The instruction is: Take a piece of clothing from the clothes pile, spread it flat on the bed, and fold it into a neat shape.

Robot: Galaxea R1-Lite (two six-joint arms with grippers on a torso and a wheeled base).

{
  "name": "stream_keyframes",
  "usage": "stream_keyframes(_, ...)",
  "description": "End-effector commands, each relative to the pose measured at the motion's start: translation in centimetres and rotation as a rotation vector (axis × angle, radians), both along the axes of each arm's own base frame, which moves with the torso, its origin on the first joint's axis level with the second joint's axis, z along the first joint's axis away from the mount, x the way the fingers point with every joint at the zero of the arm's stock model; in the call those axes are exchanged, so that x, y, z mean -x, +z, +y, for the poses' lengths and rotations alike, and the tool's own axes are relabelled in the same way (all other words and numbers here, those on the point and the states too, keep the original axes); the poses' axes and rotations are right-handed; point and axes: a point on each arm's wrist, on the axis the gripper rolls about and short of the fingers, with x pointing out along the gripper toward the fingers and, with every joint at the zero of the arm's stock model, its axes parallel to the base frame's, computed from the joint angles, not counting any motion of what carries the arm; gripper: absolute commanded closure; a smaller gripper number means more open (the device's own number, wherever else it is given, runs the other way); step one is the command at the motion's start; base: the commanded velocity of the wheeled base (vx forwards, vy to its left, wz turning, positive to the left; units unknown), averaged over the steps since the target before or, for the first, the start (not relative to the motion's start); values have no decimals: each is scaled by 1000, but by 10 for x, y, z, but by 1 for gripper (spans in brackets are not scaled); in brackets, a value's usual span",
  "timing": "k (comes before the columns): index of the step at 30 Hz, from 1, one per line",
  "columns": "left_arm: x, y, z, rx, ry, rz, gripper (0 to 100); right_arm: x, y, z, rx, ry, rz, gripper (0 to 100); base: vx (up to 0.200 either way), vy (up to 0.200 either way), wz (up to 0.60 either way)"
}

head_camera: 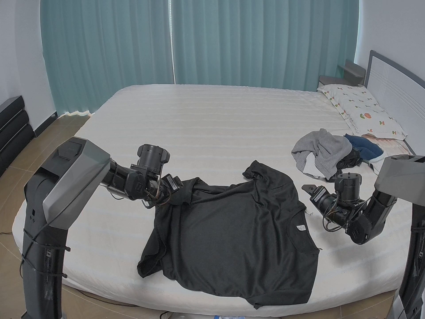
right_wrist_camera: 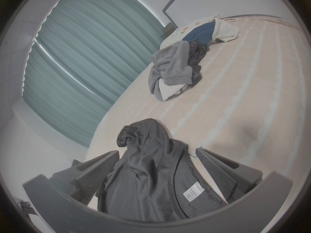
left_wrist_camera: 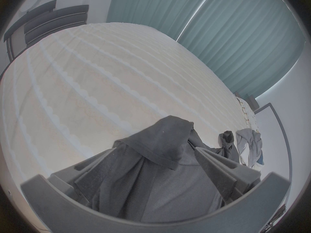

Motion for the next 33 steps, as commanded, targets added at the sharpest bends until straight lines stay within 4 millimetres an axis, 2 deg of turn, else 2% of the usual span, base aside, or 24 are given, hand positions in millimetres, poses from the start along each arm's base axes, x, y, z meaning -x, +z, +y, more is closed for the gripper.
stream_keyframes(1, -4, -24, -15, -16, -22, 26, 0, 11, -1, -9, -16, -17, 12, 0, 0, 0, 0)
stream_keyframes(5, -15, -37, -24, -58, 10, 15, 0, 11, -16, -9, -32, -14, 9, 0, 0, 0, 0)
stream_keyframes(11, -25, -45, -29, -62, 21, 3, 0, 10, -17, -10, -33, -19, 8, 0, 0, 0, 0)
stream_keyframes(12, -27, -45, -30, -59, 22, -1, 100, 10, -18, -10, -32, -19, 9, 0, 0, 0, 0)
stream_keyframes(19, -33, -51, -32, -72, 47, -2, 100, 10, -17, -9, -33, -17, 5, 0, 0, 0, 0)
stream_keyframes(25, -41, -36, -25, -52, 127, -54, 100, 12, -20, -9, -33, -17, -3, 0, 0, 0, 0)
stream_keyframes(27, -45, -20, -15, -39, 157, -81, 100, 13, -21, -9, -33, -16, -9, 0, 0, 0, 0)
stream_keyframes(33, -60, 6, 16, -14, 227, -151, 100, 12, -20, -9, -34, -18, -14, 0, 0, 0, 0)
